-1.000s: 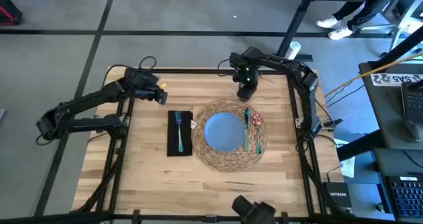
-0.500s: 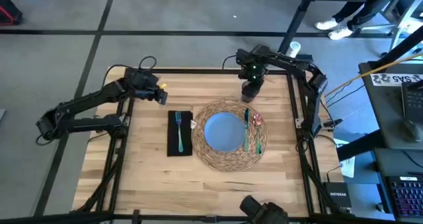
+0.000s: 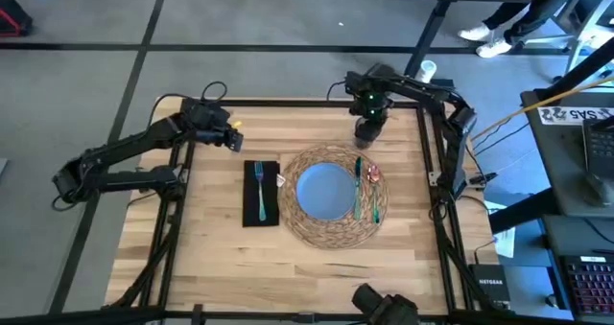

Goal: Set table place
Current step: Put the blue glass cup on top of the brown placemat

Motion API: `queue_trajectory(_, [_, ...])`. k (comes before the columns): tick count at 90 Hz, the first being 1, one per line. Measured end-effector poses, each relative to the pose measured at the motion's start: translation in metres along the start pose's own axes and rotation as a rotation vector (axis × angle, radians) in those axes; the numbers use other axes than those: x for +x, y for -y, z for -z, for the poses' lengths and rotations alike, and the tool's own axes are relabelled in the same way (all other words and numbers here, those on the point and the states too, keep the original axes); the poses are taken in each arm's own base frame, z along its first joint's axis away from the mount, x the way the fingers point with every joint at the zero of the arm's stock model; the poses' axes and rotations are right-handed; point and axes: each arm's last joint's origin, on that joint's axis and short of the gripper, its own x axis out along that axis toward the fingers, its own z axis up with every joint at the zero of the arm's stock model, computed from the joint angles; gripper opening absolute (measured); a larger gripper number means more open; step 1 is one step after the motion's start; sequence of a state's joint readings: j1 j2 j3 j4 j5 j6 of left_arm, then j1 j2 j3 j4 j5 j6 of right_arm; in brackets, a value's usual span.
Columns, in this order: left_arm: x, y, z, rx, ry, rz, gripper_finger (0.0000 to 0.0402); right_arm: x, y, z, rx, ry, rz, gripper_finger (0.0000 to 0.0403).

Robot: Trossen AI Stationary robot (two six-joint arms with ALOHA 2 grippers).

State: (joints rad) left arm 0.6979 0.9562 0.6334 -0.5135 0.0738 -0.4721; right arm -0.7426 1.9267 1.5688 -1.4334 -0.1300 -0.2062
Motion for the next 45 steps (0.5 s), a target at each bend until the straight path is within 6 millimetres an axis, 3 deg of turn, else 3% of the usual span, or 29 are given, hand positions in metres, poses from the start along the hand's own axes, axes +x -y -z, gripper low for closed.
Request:
queue_trajectory(31, [0.0,0.0,0.0,-0.004,0.0,0.0,0.0,-0.005,-0.001,-0.012,-0.037,0.17,-0.046,0.0])
queue_trajectory(45, [0.0,0.0,0.0,-0.006,-0.001,-0.001,0.0,0.01,0.001,-0.014,-0.04,0.184,-0.042,0.0])
